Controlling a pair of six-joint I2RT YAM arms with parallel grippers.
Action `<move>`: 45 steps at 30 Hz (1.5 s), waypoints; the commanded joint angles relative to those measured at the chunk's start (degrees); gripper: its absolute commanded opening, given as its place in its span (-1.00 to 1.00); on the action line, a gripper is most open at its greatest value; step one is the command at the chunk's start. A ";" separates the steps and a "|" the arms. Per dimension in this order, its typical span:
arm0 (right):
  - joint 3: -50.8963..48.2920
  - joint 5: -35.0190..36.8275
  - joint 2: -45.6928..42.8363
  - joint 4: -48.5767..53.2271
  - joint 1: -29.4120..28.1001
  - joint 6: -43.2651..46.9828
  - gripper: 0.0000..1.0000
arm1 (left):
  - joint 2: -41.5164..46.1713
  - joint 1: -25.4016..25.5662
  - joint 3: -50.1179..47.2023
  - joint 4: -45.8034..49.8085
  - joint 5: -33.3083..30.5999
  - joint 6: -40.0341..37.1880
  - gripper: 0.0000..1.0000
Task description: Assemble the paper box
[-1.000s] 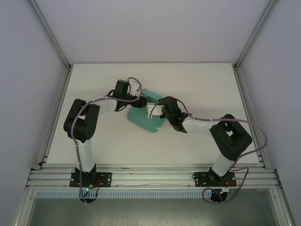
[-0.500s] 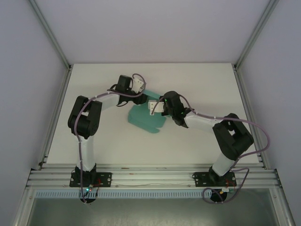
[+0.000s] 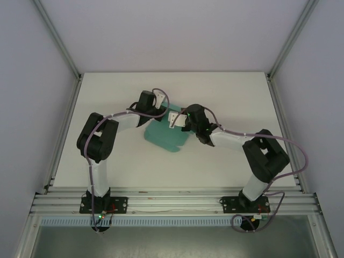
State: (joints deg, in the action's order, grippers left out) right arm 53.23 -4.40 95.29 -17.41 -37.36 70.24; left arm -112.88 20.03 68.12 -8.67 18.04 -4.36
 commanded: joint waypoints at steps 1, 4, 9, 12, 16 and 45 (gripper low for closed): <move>0.05 -2.55 -5.07 2.65 -0.10 -10.10 -0.01 | 2.32 0.61 -2.82 -0.46 -3.56 -0.41 -1.00; 0.45 -7.09 -9.88 5.93 0.55 -16.47 0.32 | 3.19 1.02 -4.95 -1.86 -1.85 -0.74 -1.00; 2.37 -11.95 -15.92 11.15 2.49 -29.99 0.70 | 6.58 2.83 -9.38 -6.96 0.58 -0.71 -1.00; 3.74 -9.68 -16.70 12.85 4.05 -41.45 0.86 | 7.82 4.68 -13.31 -12.53 0.95 -0.50 -1.00; 7.81 -6.25 -13.35 20.04 6.52 -56.34 0.89 | 8.43 6.57 -17.46 -18.02 0.81 -0.95 -1.00; 10.49 -16.06 6.27 30.46 6.87 -69.56 0.37 | 8.44 8.10 -25.02 -22.54 -6.77 3.89 -0.40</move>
State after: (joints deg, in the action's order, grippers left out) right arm 67.33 -20.14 101.89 7.35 -29.78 -1.43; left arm -105.78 27.77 44.14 -31.79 14.26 -2.44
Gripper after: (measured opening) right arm 0.688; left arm 0.296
